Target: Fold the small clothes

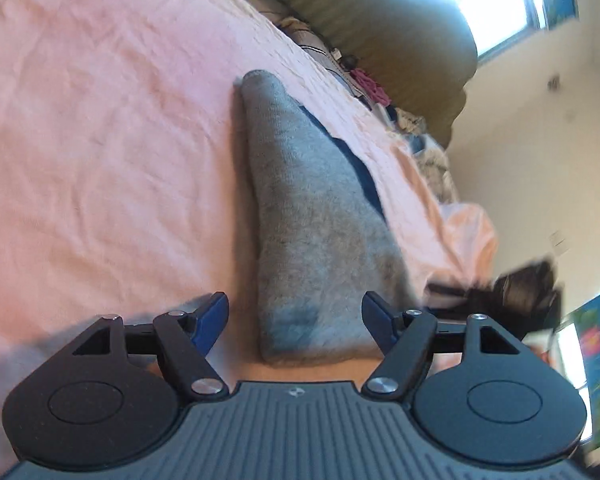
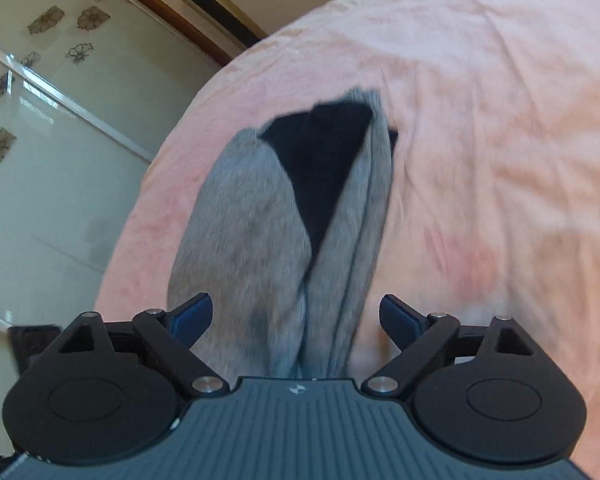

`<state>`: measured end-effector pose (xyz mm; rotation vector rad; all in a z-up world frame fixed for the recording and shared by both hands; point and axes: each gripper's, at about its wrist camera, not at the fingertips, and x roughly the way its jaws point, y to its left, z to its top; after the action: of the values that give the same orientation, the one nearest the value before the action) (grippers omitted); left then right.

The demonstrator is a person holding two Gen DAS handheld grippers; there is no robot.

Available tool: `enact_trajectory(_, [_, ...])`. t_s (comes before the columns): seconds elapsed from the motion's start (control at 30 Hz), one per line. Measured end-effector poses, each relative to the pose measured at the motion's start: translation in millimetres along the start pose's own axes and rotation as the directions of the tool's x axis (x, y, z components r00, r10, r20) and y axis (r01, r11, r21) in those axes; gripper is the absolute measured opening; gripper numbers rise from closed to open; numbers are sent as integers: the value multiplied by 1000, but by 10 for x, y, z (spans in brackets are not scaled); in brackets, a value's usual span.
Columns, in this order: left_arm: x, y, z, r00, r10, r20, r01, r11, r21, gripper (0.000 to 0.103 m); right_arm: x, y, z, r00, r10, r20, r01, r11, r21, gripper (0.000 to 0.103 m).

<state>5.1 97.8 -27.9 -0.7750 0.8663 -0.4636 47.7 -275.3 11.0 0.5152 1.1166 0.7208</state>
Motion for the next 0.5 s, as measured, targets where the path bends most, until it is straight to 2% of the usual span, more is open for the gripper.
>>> enact_trajectory(0.1, [234,22,123,996,-79,-51,76,996,-56,72,15,-8,-171,997,77,8,-77,997,18,86])
enact_trajectory(0.13, [303,5,149,994,-86,-66,82,995,-61,61,45,-1,-184,996,84,4,-84,996,26,74])
enact_trajectory(0.17, [403,-3,167,991,-83,-105,75,994,-78,33,110,3,-184,996,84,-19,-84,996,36,47])
enact_trajectory(0.2, [493,-12,164,986,-65,-151,52,995,-84,18,178,-4,-201,997,60,-42,-59,998,31,32])
enact_trajectory(0.23, [523,-35,155,986,-36,-166,25,997,-68,15,209,-11,-212,998,58,-39,-57,998,23,21])
enact_trajectory(0.37, [237,-195,112,993,-22,-118,26,999,32,13,9,147,-342,998,57,-1,-57,995,-77,21])
enact_trajectory(0.43, [200,-168,66,992,35,-119,-26,997,74,14,-10,130,-423,999,40,-11,-41,996,-81,21])
enact_trajectory(0.47, [234,-148,31,989,90,-117,-78,991,108,14,43,96,-454,1000,7,-19,-9,997,-81,16])
enact_trajectory(0.5, [242,-122,-3,992,90,-92,-77,988,137,15,52,58,-480,1000,29,6,-28,997,-66,17])
